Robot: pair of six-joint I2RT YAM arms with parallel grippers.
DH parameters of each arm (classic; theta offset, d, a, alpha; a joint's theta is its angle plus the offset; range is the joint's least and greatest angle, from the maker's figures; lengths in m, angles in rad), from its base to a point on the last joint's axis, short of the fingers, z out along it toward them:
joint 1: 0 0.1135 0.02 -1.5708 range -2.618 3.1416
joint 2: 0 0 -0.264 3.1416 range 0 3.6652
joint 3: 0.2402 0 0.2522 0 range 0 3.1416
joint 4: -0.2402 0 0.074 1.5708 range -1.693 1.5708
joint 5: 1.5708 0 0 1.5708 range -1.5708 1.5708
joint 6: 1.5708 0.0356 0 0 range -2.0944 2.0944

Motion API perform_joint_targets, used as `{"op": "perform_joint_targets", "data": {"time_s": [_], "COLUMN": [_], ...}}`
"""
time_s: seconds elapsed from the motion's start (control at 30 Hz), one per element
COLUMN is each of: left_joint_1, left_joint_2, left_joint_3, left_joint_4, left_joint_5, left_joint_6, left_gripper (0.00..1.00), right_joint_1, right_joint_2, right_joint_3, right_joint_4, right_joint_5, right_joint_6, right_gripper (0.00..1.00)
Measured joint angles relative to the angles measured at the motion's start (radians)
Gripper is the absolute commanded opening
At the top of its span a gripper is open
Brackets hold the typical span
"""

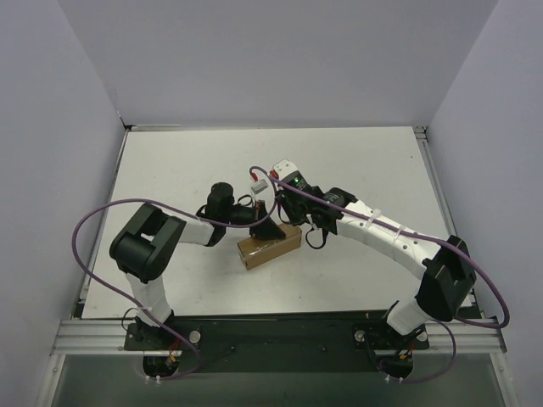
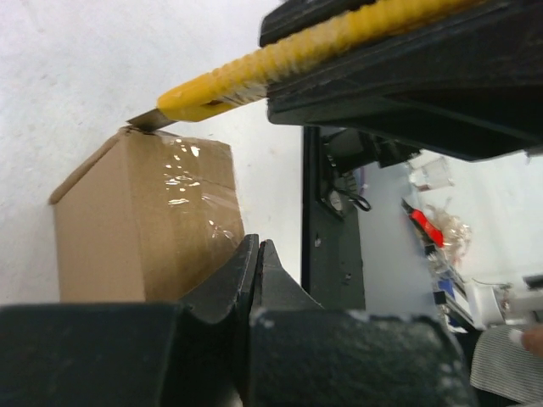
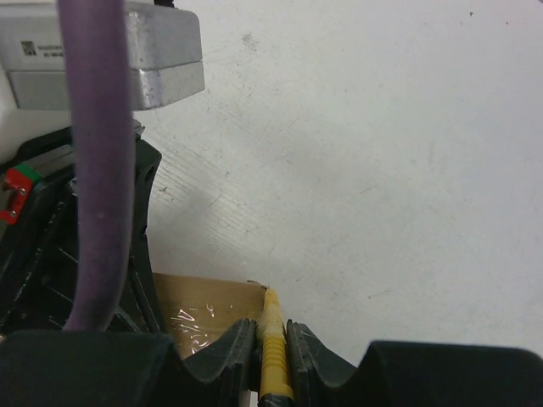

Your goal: Unpack the express box

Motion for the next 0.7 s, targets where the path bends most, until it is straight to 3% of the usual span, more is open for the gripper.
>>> {"op": "perform_joint_targets", "data": {"time_s": [0.1, 0.27, 0.37, 0.57, 0.7], "left_joint_1": [0.007, 0.011, 0.011, -0.004, -0.013], "left_joint_2": [0.069, 0.100, 0.086, 0.025, 0.003], "left_joint_3": [-0.008, -0.010, 0.010, 0.106, 0.123], "left_joint_4": [0.192, 0.274, 0.162, -0.237, -0.330], "left_joint_5": [0.056, 0.077, 0.051, -0.079, -0.117], "left_joint_6": [-0.145, -0.215, -0.140, 0.128, 0.213], "left_gripper": [0.00, 0.00, 0.00, 0.00, 0.00], "right_joint_1": [0.000, 0.000, 0.000, -0.002, -0.004], "right_joint_2": [0.000, 0.000, -0.001, -0.029, -0.067], "right_joint_3": [0.000, -0.001, -0.004, -0.024, -0.032], "right_joint_4": [-0.001, 0.000, 0.002, 0.014, 0.005], "right_joint_5": [0.004, 0.008, 0.010, 0.030, 0.034], "right_joint_6": [-0.002, -0.003, -0.003, 0.000, 0.005], "right_gripper": [0.00, 0.00, 0.00, 0.00, 0.00]}}
